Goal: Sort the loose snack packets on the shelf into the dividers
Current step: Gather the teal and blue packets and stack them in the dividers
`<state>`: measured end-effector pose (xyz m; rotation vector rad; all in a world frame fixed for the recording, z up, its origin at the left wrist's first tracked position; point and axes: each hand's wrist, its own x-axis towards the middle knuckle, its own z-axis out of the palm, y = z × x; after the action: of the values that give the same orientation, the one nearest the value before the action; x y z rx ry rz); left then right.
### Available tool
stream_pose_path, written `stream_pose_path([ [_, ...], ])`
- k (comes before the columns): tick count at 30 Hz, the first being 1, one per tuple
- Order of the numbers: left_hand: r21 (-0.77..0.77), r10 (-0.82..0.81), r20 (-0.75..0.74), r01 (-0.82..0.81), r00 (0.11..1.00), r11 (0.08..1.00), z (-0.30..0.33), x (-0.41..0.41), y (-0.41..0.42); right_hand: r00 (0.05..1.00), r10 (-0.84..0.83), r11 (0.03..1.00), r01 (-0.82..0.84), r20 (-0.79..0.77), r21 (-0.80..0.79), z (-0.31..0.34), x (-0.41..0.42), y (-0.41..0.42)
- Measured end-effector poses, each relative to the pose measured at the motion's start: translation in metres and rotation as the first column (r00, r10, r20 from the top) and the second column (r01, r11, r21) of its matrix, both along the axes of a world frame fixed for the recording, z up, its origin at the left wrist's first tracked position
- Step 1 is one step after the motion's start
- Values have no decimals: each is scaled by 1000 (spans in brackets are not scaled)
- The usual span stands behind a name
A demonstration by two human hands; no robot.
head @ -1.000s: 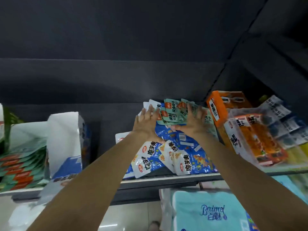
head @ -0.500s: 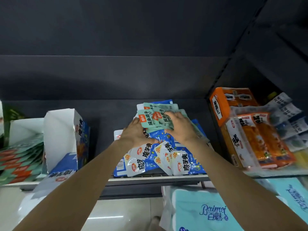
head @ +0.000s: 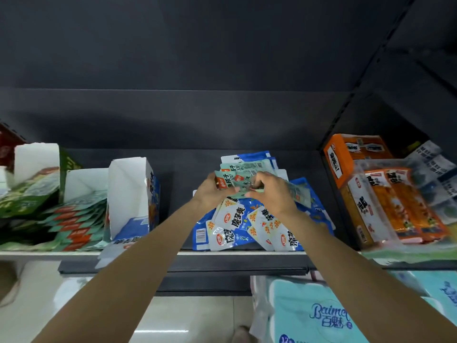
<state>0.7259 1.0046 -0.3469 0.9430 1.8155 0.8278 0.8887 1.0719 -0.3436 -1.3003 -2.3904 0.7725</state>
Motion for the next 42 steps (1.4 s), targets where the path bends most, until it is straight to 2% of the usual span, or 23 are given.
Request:
stream_pose_path([
  [3,-66,-24,-84,18,996,998,1,1,-5,994,105,988,-102,21,-114,1,0,-1],
  [6,-70,-44,-250,27,967,997,13,-2,-17,995,40,995,-48,-86,-91,16,6,-9],
  [8,23,-58,-293,68,954,997,29,-4,-28,978,25,997,-41,-205,-72,36,7,-17],
  [11,218,-92,-256,150,962,964,60,-11,-49,944,126,988,-146,-306,-43,80,-3,-37],
  [13,280,-101,-236,167,967,945,79,-23,-61,915,176,981,-194,-363,-14,109,-16,-52],
  [16,359,-58,-248,147,967,922,105,-43,-83,872,174,979,-204,-458,-16,138,-41,-70],
  [20,458,49,-256,77,965,885,132,-79,-119,822,44,938,-229,-568,-259,148,-82,-94],
  [22,474,80,-254,52,964,879,138,-103,-139,823,20,923,-234,-568,-307,145,-109,-111],
  [25,508,160,-352,45,922,860,141,-142,-169,822,30,940,-216,-569,-262,137,-153,-137],
  [29,583,252,-384,22,888,812,149,-185,-203,834,61,970,-180,-548,-166,122,-205,-167],
  [33,489,184,-561,144,807,860,143,-219,-216,870,76,988,-130,-487,-78,102,-238,-181],
  [37,281,49,-736,238,676,930,126,-245,-215,934,44,995,-73,-355,-70,81,-252,-183],
  [40,65,-112,-861,326,496,943,117,-250,-212,978,112,992,-121,-177,-37,70,-253,-184],
  [42,21,-142,-883,340,448,940,113,-250,-209,977,152,986,-161,-151,-47,70,-251,-185],
])
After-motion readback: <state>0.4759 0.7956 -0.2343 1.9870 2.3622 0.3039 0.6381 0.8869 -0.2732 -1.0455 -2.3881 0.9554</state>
